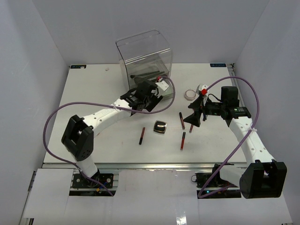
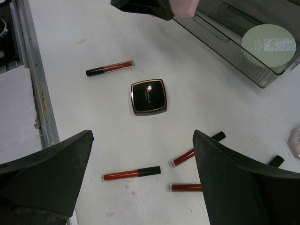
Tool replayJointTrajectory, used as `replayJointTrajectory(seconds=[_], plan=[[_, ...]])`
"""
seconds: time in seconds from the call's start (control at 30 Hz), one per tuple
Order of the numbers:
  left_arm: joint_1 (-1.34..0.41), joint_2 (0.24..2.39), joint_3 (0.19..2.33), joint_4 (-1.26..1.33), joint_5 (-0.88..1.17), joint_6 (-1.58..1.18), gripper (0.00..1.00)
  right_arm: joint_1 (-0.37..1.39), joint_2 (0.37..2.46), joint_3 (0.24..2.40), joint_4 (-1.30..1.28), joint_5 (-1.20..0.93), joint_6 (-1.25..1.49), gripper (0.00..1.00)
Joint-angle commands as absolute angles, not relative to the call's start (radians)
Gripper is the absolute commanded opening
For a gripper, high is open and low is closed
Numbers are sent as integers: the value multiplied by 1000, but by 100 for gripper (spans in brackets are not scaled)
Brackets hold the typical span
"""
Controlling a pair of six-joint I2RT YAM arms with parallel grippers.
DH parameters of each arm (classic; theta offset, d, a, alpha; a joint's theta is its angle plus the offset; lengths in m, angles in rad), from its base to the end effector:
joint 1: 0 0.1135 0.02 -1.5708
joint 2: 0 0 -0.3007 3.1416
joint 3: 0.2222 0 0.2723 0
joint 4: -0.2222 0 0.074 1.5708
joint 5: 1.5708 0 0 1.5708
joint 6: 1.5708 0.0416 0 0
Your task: Organize the makeup
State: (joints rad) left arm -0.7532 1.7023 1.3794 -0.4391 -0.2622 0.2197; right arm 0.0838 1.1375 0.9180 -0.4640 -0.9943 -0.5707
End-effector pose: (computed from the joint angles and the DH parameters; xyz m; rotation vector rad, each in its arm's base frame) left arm 0.3086 -0.2746 0.3054 0.9594 2.0913 0.0330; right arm 0.2372 0.0549 0.3261 -1.1003 1.6809 0.8016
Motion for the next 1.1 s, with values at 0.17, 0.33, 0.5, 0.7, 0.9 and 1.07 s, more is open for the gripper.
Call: replayJointTrajectory(seconds=[0.17,0.33,0.5,0.7,0.9,1.07], plan=[[-760,1822,1547,-367,-383,801,17,69,1140,904,-460,-1002,-588,94],[-754,1882,1583,-337,-397,875,19,61,1143,904,-461,-1003,-588,93],[-726,1920,1590,-329,-380,891,23,53,1144,904,-460,-1003,-585,94],[-717,1926,1571,-319,-353,850,60,40,1145,904,-460,-1008,-583,94],[-719,1900,1565,-321,-353,784,92,34,1151,903,-460,-1004,-580,93],[-724,1857,1567,-321,-352,738,94,32,1166,900,-446,-976,-561,93]])
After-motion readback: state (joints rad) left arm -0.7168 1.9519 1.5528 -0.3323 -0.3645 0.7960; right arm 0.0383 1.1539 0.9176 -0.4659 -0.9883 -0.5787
